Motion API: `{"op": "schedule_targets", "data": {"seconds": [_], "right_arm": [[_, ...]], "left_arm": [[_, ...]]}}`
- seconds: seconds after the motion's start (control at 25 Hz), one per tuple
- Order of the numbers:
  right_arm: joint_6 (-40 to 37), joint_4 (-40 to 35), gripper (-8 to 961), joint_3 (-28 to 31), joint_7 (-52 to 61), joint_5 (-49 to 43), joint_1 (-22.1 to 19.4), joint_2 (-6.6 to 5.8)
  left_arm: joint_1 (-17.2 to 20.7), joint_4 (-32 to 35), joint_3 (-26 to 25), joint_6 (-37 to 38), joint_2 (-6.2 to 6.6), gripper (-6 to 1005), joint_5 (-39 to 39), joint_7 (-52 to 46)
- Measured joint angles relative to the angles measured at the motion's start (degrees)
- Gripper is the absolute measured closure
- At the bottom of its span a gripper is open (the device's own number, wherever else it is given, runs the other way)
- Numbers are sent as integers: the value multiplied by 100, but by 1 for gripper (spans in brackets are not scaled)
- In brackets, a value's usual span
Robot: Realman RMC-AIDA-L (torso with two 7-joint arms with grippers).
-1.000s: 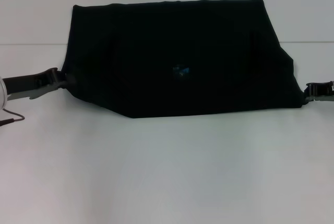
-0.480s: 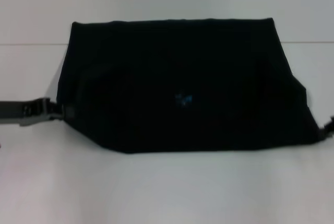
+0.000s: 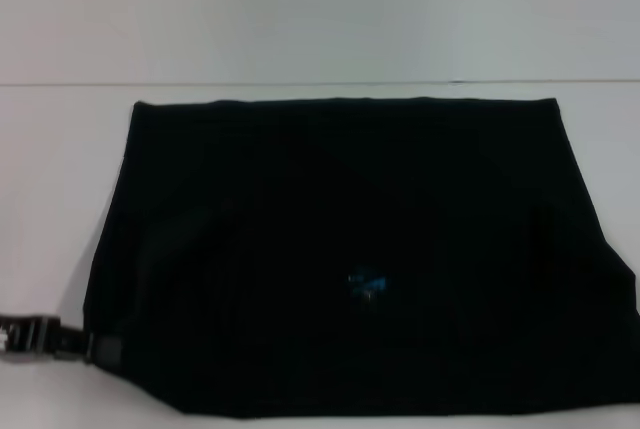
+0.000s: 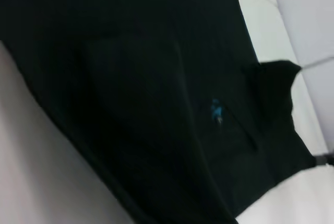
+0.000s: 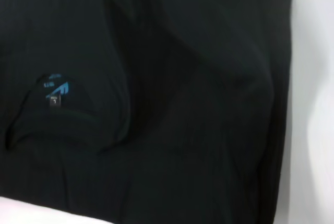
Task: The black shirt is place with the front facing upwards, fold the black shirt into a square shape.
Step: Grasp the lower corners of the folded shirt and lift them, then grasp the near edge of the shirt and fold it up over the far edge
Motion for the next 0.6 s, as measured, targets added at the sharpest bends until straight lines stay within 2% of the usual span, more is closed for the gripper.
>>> {"op": "schedule_targets", "data": {"seconds": [0.16, 0.32, 0.4, 0.44, 0.6], "right_arm": [[-192, 56, 932, 190, -225, 1, -167, -27], [-287, 71, 932, 399, -378, 48, -197, -12], [-388, 149, 932, 767, -507, 551, -92, -55], [-388, 149, 932, 767, -507, 551, -92, -55], [-144, 407, 932, 1308, -563, 1754, 138, -215]], "left_arm": [[191, 170, -24, 266, -93, 948, 41, 65], [266, 223, -306, 339, -108, 943, -8, 162], [172, 192, -742, 359, -97, 940, -121, 273], [82, 161, -1001, 369, -78, 938, -251, 295], [-271, -22, -1630, -58, -2, 931, -684, 147]]}}
